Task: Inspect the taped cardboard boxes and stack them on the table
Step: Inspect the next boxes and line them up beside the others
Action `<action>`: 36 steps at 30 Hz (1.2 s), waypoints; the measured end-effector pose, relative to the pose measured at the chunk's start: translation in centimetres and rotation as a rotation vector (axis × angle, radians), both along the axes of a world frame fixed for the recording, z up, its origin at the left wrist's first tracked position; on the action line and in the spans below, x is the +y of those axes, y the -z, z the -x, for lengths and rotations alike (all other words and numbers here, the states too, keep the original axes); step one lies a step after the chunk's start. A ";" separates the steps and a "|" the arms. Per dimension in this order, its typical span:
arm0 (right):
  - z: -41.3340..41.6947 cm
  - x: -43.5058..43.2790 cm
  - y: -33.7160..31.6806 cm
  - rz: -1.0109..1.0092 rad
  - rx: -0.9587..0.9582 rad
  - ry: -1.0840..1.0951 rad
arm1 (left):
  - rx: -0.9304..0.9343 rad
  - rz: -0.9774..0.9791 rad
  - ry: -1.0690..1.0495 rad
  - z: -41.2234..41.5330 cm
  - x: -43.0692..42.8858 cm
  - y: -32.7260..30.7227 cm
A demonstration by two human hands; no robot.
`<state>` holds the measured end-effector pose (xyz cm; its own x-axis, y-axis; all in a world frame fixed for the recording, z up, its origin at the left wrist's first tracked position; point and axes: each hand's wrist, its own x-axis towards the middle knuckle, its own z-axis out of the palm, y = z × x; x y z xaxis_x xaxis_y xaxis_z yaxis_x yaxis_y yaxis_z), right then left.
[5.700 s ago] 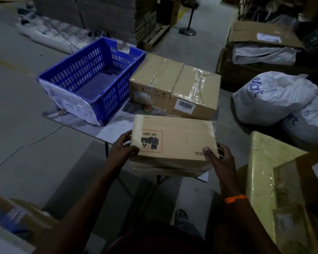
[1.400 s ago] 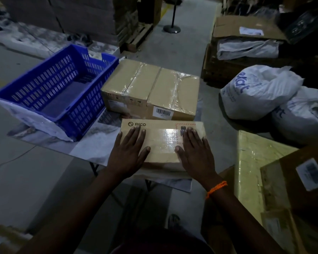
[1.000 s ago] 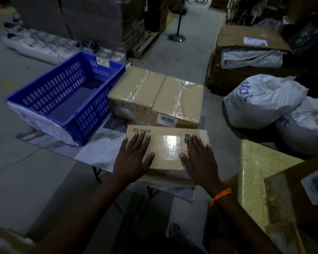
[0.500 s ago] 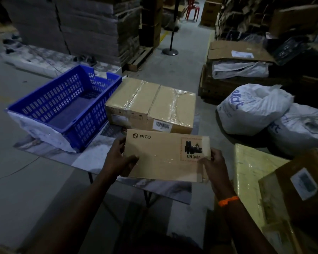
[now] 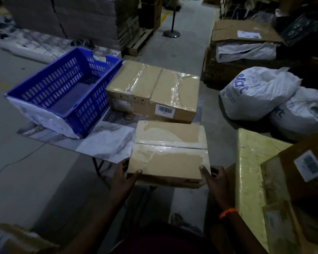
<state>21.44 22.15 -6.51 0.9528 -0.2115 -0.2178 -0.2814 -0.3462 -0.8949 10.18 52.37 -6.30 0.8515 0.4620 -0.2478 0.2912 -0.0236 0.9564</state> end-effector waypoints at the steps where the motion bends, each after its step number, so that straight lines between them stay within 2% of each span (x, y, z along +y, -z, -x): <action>1: 0.1 0.0 0.1 0.003 -0.010 -0.001 | -0.001 -0.021 -0.008 -0.1 -0.1 0.3; 3: 0.1 0.1 0.0 0.086 -0.056 -0.046 | 0.020 -0.122 -0.009 -0.5 -0.2 0.5; 5: 0.0 0.9 -0.3 0.270 -0.171 -0.168 | -0.014 -0.366 0.008 -1.4 -0.6 -0.3; 7: -1.0 2.5 -0.8 0.471 -0.284 -0.308 | -0.118 -0.592 0.135 -3.1 -1.1 -1.1; 8: -1.7 3.5 -1.3 0.568 -0.300 -0.394 | -0.111 -0.716 0.226 -4.4 -1.3 -1.2; 10: -3.4 5.7 -1.8 0.691 -0.291 -0.580 | 0.002 -0.938 0.421 -7.6 -1.7 -0.9; 12: -5.2 7.8 -1.8 0.750 -0.253 -0.716 | 0.109 -1.070 0.565 -10.6 -2.4 -0.8; 14: -6.6 9.2 -1.2 0.821 -0.244 -0.792 | 0.138 -1.161 0.645 -12.4 -3.2 -0.5; 20: -7.0 9.4 0.7 0.863 -0.296 -0.797 | 0.062 -1.292 0.654 -12.8 -3.3 1.2; 28: -7.6 9.7 1.1 0.870 -0.268 -0.806 | 0.091 -1.267 0.677 -13.2 -3.3 1.0; 31: -7.5 9.3 0.3 0.815 -0.227 -0.841 | 0.100 -1.251 0.692 -12.9 -3.2 0.9; 36: -3.9 6.2 -0.8 0.777 -0.272 -0.926 | 0.012 -1.279 0.696 -9.3 -3.0 1.0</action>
<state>25.34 28.38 -5.68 0.8066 0.5812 -0.1076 0.5152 -0.7805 -0.3541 19.47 49.41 -7.29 0.9917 -0.1285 -0.0007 -0.1265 -0.9770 0.1717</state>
